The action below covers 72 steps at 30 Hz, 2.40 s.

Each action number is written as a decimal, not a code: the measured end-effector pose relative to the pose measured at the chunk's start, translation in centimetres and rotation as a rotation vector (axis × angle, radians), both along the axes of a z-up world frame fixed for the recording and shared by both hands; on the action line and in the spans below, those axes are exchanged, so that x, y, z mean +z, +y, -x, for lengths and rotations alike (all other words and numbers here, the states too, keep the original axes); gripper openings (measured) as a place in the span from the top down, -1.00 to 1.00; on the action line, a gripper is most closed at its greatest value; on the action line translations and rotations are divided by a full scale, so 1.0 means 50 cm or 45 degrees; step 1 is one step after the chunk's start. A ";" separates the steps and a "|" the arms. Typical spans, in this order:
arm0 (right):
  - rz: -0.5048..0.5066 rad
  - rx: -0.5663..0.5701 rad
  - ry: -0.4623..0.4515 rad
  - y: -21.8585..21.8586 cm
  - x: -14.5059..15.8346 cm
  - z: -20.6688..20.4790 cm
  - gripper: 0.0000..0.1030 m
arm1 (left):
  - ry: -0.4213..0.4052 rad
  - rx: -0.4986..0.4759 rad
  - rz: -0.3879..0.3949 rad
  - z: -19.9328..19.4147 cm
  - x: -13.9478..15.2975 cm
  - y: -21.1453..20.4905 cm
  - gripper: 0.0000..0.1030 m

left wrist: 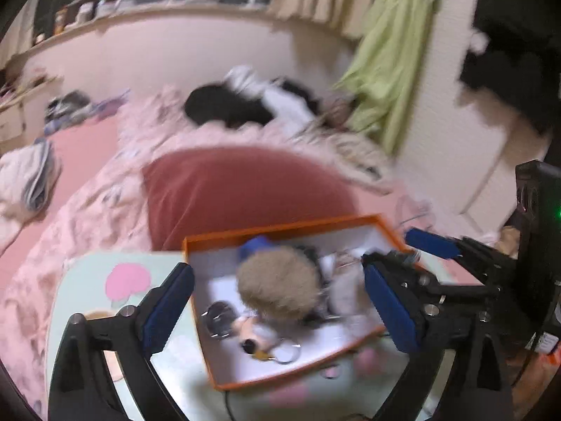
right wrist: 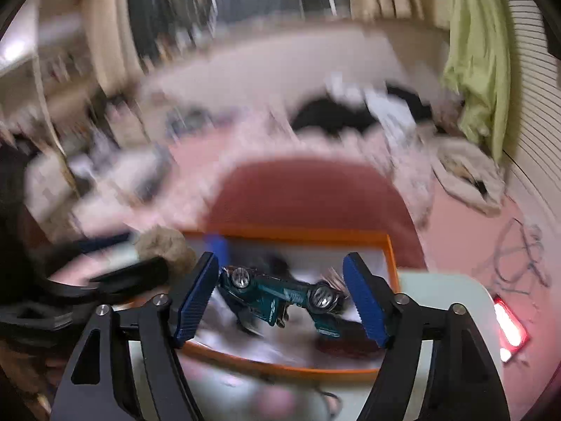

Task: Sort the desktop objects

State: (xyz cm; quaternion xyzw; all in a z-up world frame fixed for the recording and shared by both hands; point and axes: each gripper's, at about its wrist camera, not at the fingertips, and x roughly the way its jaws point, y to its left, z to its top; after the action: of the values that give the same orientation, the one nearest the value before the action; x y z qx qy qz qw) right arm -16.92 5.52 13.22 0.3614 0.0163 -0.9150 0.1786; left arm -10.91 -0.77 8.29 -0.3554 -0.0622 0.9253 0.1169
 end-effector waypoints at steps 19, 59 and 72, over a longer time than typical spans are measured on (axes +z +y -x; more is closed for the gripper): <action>-0.077 -0.023 -0.019 -0.022 -0.105 -0.031 -0.64 | 0.059 -0.071 0.029 -0.060 -0.043 0.013 -0.86; -0.222 -0.124 -0.341 0.040 -0.160 -0.177 -0.99 | -0.318 0.273 0.273 -0.164 -0.162 0.005 -1.00; -0.226 -0.117 -0.346 0.022 -0.141 -0.150 -0.99 | -0.321 0.274 0.276 -0.151 -0.144 0.011 -1.00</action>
State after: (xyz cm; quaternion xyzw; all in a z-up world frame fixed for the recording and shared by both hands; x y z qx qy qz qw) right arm -9.41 6.63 6.16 0.4965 0.0561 -0.8599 0.1044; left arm -3.38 -0.24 1.08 -0.4702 -0.0140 0.8819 -0.0302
